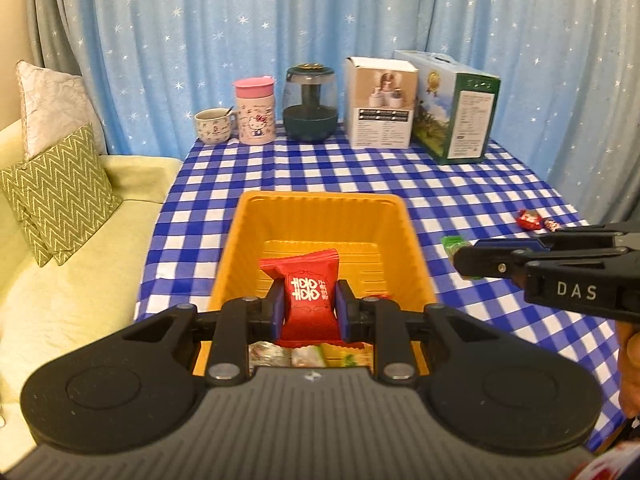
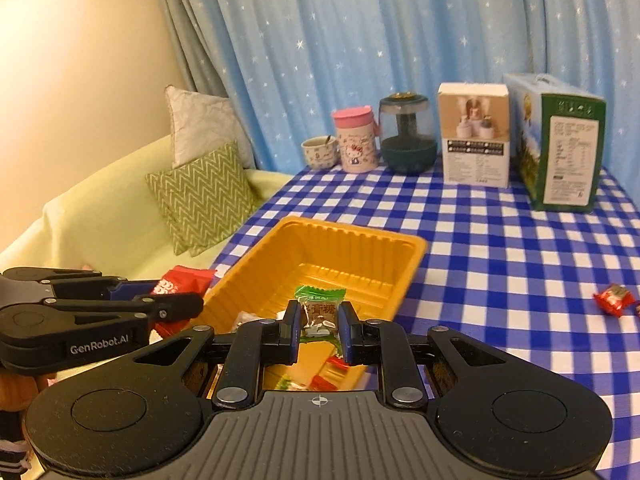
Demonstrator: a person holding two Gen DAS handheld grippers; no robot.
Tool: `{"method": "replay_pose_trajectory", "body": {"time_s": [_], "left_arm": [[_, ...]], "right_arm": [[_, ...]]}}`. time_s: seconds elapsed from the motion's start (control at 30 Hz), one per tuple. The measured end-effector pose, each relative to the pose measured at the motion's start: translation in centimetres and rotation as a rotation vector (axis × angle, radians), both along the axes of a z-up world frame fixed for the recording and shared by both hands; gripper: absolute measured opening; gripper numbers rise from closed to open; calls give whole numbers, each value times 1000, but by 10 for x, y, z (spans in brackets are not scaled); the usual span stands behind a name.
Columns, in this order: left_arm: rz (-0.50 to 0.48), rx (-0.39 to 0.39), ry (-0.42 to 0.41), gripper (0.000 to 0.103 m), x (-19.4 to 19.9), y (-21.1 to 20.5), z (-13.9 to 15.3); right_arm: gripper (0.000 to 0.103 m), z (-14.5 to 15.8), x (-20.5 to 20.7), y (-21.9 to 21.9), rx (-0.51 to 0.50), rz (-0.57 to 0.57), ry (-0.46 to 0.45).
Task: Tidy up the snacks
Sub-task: 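Open the left tool to drop the red candy while the right tool releases the green candy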
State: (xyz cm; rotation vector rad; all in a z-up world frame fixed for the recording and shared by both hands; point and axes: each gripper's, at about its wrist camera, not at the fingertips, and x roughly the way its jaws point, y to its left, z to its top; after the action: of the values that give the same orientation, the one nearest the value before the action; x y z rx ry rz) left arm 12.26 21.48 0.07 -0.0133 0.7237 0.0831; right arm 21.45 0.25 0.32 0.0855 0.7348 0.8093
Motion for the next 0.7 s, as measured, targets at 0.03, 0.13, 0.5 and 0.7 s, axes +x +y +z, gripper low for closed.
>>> {"method": "replay_pose_trajectory", "body": {"time_s": [0.03,0.13,0.5,0.7], "left_arm": [[-2,4,6,23,3,3,-2],[-12,-7,22,23,11,7,-10],[-41,-59,57,24,36,5,-41],[-5,-50,49,29,37,11,-41]], "right_arm": [[20,-3,3,4,-4,1,6],[20,-9,9,12,-13,2,22],[20,-31,25,17,-34,-13,60],[20,-37,28,17,-42,-13,68]]}}
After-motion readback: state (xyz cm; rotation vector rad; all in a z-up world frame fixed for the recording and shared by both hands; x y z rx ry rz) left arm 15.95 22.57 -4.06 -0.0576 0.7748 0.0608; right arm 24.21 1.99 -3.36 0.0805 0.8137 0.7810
